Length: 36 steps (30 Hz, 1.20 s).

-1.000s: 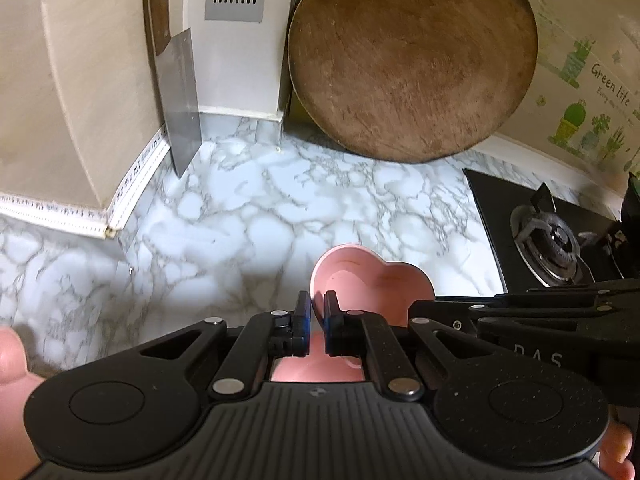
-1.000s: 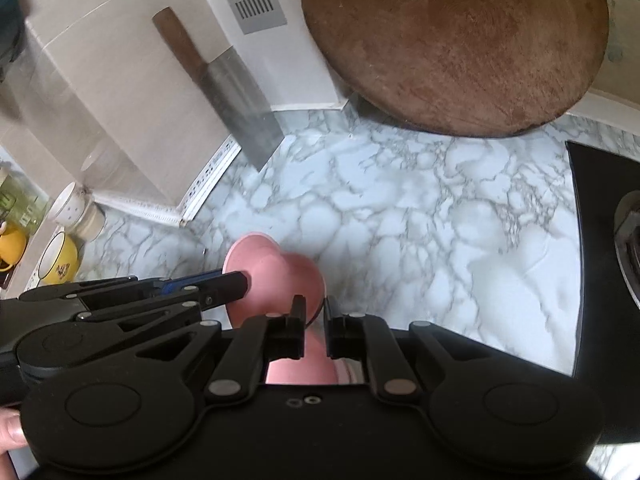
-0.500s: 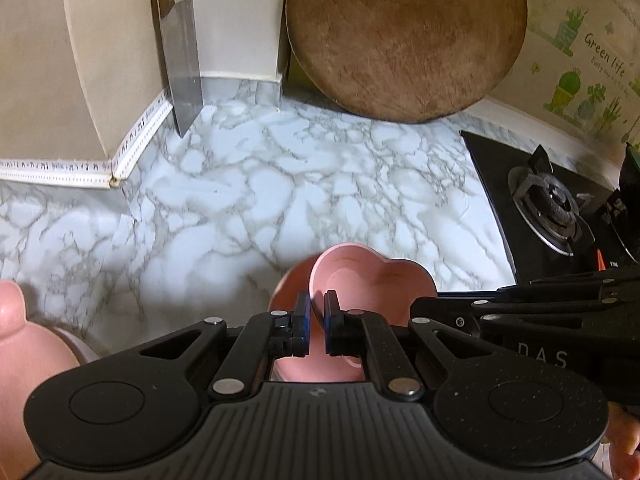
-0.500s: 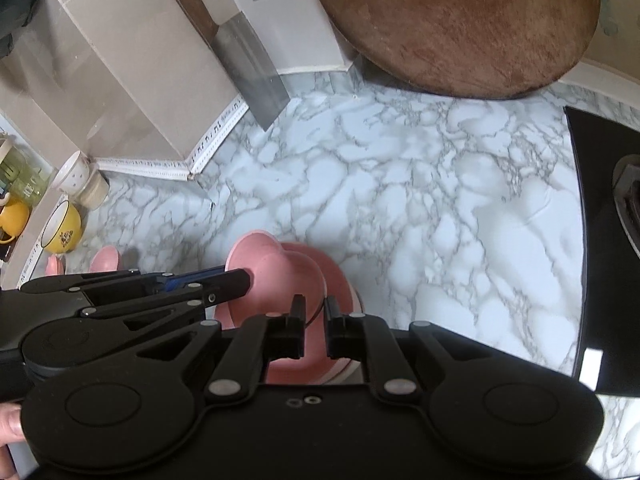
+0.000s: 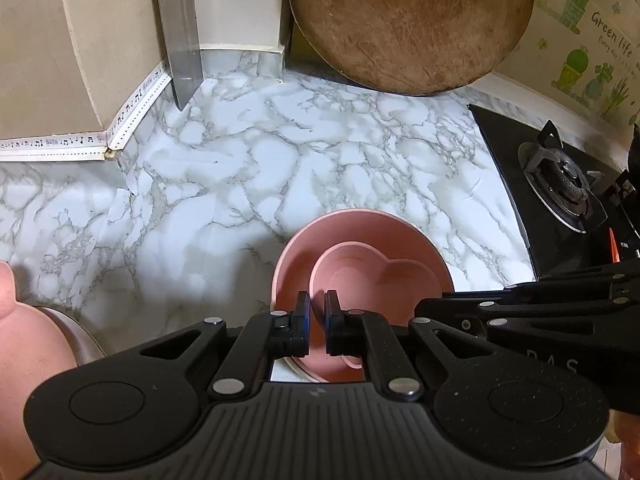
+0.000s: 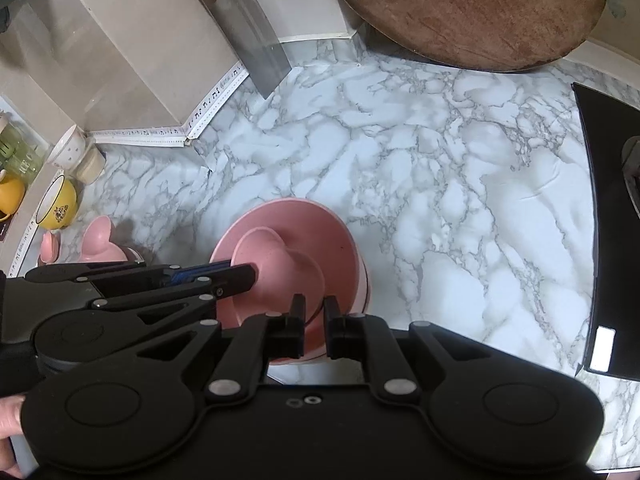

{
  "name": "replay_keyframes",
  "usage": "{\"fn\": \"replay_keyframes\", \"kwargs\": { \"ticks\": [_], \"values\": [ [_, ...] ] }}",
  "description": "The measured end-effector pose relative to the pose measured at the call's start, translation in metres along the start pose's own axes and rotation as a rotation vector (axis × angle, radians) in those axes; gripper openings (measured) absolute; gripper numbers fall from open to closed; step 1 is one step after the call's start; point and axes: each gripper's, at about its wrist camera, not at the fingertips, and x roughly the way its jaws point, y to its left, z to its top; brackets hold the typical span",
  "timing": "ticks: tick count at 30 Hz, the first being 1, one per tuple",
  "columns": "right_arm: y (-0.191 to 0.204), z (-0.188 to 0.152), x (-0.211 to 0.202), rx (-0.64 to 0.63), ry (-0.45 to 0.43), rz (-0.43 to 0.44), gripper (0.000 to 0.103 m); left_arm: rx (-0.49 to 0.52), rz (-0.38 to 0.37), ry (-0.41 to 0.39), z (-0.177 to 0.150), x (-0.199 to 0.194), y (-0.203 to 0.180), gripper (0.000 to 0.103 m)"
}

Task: Organize plates and bowls
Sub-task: 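Lower the heart dish into the pink bowl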

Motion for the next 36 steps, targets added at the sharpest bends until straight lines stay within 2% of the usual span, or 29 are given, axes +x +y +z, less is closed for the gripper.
{"fn": "replay_keyframes", "kwargs": {
  "ticks": [9, 18, 23, 29, 36],
  "values": [
    [-0.003, 0.002, 0.006, 0.008, 0.022, 0.0, 0.011, 0.017, 0.012, 0.024, 0.002, 0.008, -0.003, 0.006],
    [-0.004, 0.005, 0.011, 0.036, 0.046, -0.006, 0.011, 0.063, 0.059, 0.065, 0.011, 0.015, -0.012, 0.006],
    [-0.007, 0.007, 0.008, 0.045, 0.047, 0.012, 0.011, 0.059, 0.054, 0.096, 0.013, 0.021, -0.011, 0.006],
    [-0.008, 0.007, -0.001, 0.029, 0.018, 0.018, 0.012, 0.071, 0.073, 0.129, 0.013, 0.031, -0.014, 0.007],
    [-0.008, 0.006, -0.016, -0.011, -0.032, 0.027, 0.012, 0.034, 0.028, 0.103, 0.013, 0.023, -0.008, 0.007]
  ]
}}
